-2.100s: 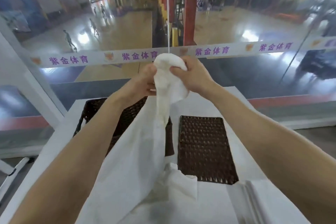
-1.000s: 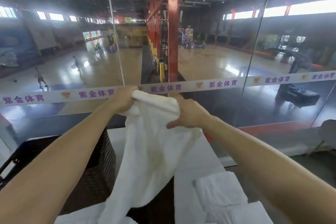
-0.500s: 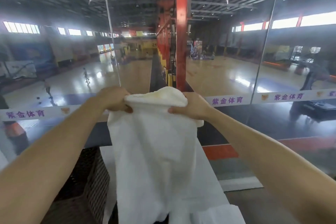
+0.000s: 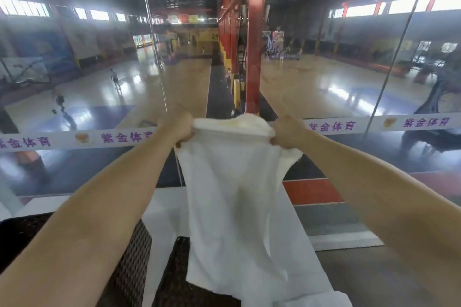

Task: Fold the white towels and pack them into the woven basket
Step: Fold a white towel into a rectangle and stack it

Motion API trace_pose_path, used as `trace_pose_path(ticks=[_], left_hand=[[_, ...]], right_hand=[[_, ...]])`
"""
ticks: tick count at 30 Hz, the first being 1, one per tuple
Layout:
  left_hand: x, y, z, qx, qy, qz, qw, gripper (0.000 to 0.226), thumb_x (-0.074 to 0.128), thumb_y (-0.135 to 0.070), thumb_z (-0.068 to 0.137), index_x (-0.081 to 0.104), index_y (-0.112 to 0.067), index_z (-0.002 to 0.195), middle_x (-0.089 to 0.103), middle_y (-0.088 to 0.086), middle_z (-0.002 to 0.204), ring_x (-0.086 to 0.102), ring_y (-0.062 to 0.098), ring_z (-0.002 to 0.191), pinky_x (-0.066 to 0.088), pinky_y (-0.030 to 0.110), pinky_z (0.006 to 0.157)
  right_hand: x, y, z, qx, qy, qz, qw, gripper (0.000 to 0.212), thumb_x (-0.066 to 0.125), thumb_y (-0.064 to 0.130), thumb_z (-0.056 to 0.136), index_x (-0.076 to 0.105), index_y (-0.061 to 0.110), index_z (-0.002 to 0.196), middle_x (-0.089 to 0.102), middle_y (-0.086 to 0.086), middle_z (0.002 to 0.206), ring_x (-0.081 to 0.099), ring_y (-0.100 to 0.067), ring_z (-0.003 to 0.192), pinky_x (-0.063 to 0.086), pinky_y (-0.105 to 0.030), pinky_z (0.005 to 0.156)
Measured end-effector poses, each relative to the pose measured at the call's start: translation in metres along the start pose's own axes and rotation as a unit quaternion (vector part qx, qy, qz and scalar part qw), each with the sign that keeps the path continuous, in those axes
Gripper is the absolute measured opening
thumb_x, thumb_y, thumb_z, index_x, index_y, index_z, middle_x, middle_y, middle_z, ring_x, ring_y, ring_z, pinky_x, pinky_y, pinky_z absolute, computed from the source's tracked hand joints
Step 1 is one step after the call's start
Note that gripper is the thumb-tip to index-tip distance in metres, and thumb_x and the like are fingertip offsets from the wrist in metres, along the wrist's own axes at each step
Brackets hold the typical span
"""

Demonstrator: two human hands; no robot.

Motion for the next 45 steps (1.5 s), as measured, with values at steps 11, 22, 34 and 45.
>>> trace_pose_path(ticks=[11,22,34,45], left_hand=[[-0.150,0.005,-0.055,0.043,-0.412,-0.092,0.905,0.042,0.061,-0.002,0.077,0.075,-0.021,0.112,0.074,0.009,0.108,0.068,0.039,0.101,0.044,0.039,0.074],[0.222,0.088,-0.219,-0.010,-0.094,0.028,0.995,0.031,0.082,-0.004,0.077,0.063,-0.021,0.092,0.067,0.000,0.070,0.069,0.031,0.061,0.055,0.038,0.050],[0.364,0.125,-0.352,-0.054,0.326,-0.004,0.944,0.037,0.061,-0.008,0.081,0.079,-0.021,0.111,0.065,-0.005,0.099,0.063,0.018,0.093,0.048,0.025,0.072],[0.293,0.108,-0.230,-0.025,0.357,0.080,0.930,0.018,0.065,-0.007,0.082,0.069,-0.013,0.099,0.073,0.008,0.108,0.067,0.027,0.091,0.055,0.035,0.077]], right_hand=[[-0.118,-0.019,-0.033,0.015,-0.383,0.122,0.916,0.035,0.063,-0.009,0.081,0.070,0.009,0.109,0.071,-0.015,0.101,0.066,-0.041,0.091,0.051,-0.046,0.083],[0.254,0.054,-0.195,-0.092,0.002,0.164,0.982,0.044,0.059,0.007,0.082,0.068,0.024,0.121,0.060,0.000,0.116,0.062,-0.026,0.110,0.044,-0.036,0.098],[0.383,0.074,-0.324,-0.046,0.293,0.275,0.914,0.037,0.073,0.032,0.095,0.068,0.017,0.129,0.063,0.000,0.122,0.061,-0.023,0.114,0.046,-0.030,0.089],[0.323,0.051,-0.226,-0.012,0.385,0.262,0.885,0.026,0.081,0.022,0.089,0.070,0.015,0.111,0.072,-0.002,0.100,0.069,-0.019,0.085,0.054,-0.031,0.072]])
Point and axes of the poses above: each hand's wrist, its own z-axis towards the middle knuckle, its own x-axis out of the palm, y = z × x, the point moved 9 cm from there along z, towards the middle knuckle
